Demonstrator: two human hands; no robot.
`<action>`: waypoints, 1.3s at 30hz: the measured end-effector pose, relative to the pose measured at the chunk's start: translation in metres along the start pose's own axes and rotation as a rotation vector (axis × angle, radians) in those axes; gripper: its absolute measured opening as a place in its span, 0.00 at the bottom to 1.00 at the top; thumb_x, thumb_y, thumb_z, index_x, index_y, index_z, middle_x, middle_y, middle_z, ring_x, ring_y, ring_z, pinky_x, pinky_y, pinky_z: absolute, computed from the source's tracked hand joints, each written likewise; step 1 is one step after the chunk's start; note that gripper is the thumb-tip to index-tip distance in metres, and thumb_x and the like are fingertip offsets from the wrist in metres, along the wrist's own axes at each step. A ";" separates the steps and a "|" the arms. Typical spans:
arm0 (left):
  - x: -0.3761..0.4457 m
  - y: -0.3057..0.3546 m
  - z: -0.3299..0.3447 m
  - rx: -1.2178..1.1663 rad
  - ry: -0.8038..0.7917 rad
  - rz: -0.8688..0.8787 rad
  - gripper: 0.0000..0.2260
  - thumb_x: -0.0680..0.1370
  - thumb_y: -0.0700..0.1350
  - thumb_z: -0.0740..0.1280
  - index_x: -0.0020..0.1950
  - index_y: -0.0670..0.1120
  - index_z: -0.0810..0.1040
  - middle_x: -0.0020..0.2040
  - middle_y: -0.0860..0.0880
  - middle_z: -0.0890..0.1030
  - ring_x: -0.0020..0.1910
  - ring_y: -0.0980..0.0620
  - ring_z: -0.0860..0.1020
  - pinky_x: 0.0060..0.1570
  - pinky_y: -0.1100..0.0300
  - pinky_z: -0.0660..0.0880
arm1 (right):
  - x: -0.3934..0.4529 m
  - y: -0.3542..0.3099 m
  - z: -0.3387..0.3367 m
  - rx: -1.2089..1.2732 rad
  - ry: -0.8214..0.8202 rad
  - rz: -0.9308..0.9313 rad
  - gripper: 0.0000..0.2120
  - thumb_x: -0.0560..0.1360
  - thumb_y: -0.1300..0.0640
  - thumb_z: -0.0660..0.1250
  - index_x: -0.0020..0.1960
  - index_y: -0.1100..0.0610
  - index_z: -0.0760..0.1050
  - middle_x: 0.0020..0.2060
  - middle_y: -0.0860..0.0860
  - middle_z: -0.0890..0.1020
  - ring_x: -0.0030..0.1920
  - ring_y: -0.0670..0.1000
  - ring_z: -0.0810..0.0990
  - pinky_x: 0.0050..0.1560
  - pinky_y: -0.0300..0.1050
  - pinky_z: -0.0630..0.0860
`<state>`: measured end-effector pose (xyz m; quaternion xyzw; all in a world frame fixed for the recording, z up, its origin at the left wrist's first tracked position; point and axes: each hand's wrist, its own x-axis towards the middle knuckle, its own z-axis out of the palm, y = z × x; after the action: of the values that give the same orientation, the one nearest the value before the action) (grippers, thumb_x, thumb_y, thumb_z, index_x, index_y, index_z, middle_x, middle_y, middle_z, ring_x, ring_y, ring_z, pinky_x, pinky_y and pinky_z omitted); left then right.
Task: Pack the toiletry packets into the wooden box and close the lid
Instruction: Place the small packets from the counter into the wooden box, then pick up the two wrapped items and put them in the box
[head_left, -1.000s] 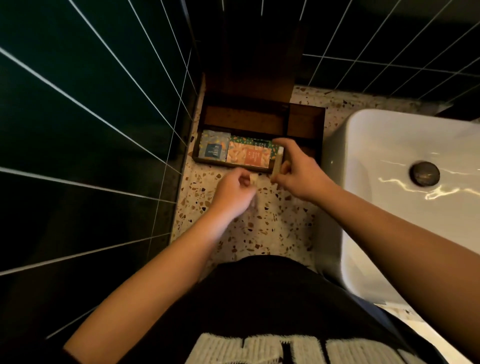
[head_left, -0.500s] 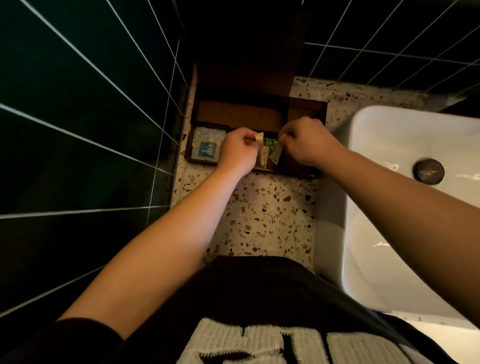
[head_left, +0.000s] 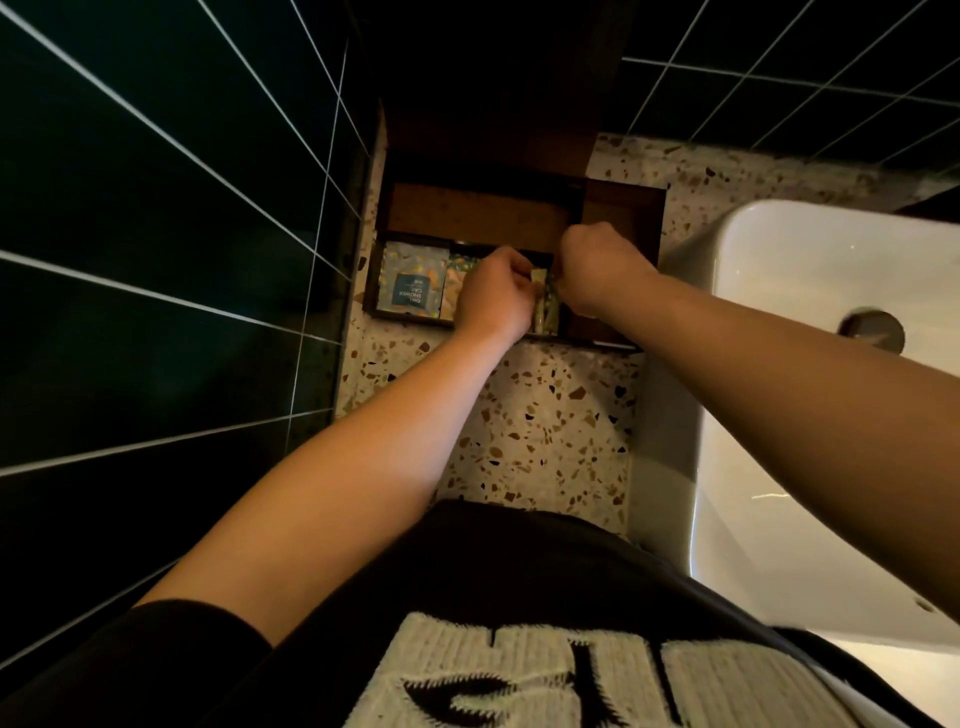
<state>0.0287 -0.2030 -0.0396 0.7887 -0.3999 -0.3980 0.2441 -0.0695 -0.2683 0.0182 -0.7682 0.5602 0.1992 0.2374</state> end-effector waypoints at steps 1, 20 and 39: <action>0.000 0.000 0.000 0.018 0.008 0.008 0.07 0.81 0.40 0.65 0.58 0.45 0.80 0.49 0.46 0.83 0.47 0.48 0.80 0.40 0.57 0.74 | 0.000 0.001 0.002 -0.008 0.014 0.004 0.12 0.77 0.63 0.68 0.60 0.61 0.75 0.56 0.60 0.76 0.50 0.60 0.79 0.43 0.50 0.75; -0.063 0.002 -0.028 -0.075 0.053 0.175 0.04 0.81 0.43 0.66 0.53 0.47 0.80 0.45 0.54 0.78 0.43 0.56 0.77 0.43 0.63 0.76 | -0.106 0.042 -0.011 0.525 0.252 -0.045 0.13 0.78 0.52 0.66 0.61 0.50 0.79 0.51 0.46 0.78 0.50 0.47 0.76 0.49 0.40 0.71; -0.227 0.134 0.112 -0.065 -0.376 0.394 0.04 0.80 0.47 0.68 0.52 0.54 0.81 0.48 0.57 0.81 0.39 0.58 0.78 0.41 0.62 0.76 | -0.291 0.276 0.041 1.096 0.422 0.294 0.07 0.78 0.58 0.67 0.53 0.52 0.82 0.46 0.52 0.85 0.43 0.51 0.85 0.43 0.42 0.79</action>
<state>-0.2044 -0.0987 0.0898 0.5998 -0.5709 -0.4949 0.2634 -0.4206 -0.0927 0.1125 -0.4714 0.7165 -0.2446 0.4523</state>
